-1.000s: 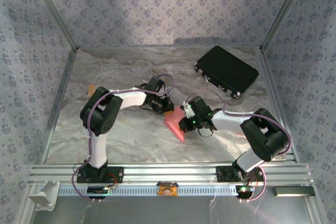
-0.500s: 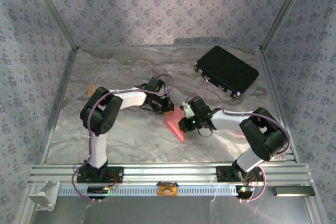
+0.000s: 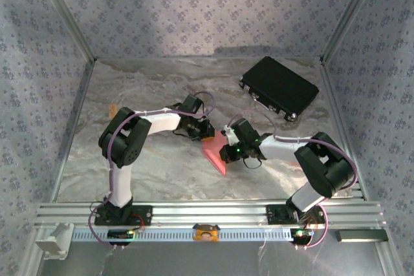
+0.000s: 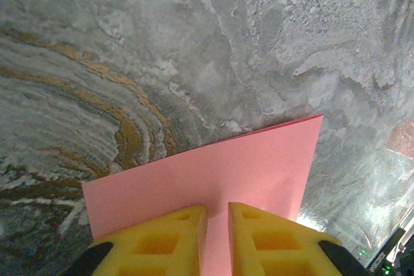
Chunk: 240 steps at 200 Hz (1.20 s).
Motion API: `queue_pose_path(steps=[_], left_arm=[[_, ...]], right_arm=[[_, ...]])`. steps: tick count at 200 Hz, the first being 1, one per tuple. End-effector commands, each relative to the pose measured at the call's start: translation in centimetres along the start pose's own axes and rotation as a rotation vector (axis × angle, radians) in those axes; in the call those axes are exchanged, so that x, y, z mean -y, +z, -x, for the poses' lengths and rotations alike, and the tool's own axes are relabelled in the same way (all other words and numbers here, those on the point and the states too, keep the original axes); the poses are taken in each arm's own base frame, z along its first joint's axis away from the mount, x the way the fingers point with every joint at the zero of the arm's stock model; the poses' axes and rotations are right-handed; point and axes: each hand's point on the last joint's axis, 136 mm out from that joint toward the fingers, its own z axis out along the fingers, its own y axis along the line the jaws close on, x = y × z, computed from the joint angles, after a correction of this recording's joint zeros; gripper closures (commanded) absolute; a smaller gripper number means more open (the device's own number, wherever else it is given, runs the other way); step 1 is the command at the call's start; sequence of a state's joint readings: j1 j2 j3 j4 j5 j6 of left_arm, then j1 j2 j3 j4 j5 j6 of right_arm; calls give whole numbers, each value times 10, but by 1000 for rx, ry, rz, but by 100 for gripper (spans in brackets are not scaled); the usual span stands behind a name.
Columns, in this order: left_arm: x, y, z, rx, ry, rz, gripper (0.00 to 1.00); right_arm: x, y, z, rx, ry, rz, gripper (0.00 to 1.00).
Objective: Fold a paper plane with a square sheet of paper (pick it up from the middle)
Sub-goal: Third fold the triangle at the center of the table.
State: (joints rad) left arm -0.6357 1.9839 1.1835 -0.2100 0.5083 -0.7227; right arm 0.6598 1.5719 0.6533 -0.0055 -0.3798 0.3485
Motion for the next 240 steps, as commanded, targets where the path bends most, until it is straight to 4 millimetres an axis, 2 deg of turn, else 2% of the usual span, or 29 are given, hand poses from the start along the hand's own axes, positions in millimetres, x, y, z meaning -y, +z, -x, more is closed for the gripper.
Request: queue_pose_path(steps=[1,32,49,75,96,125,163,193,240], left_arm=[[-13,-1,-8,-6,-11,74,81],[5,-21,4,63,14,47,76],[13,-33,10,103,22,40,69],[17,-50,8,148,24,34,64],[23,-59,0,164,12,-9,67],[32,-68,-17,179,-5,-83,79],[48,-60,-47,169,-35,-223,92],[44,-42,-67,136,-62,-242,94],[36,-29,-72,117,-93,-255,94]], right_arm=[[4,1,-4,-20,10,-31,100],[5,3,-5,-23,12,-28,100],[4,3,-5,-24,12,-24,100],[4,3,-4,-23,9,-22,100],[4,3,-5,-23,10,-23,100],[5,2,-4,-21,11,-23,100],[6,2,-4,-21,14,-26,100],[6,1,-4,-18,13,-28,100],[6,1,-4,-19,15,-29,100]])
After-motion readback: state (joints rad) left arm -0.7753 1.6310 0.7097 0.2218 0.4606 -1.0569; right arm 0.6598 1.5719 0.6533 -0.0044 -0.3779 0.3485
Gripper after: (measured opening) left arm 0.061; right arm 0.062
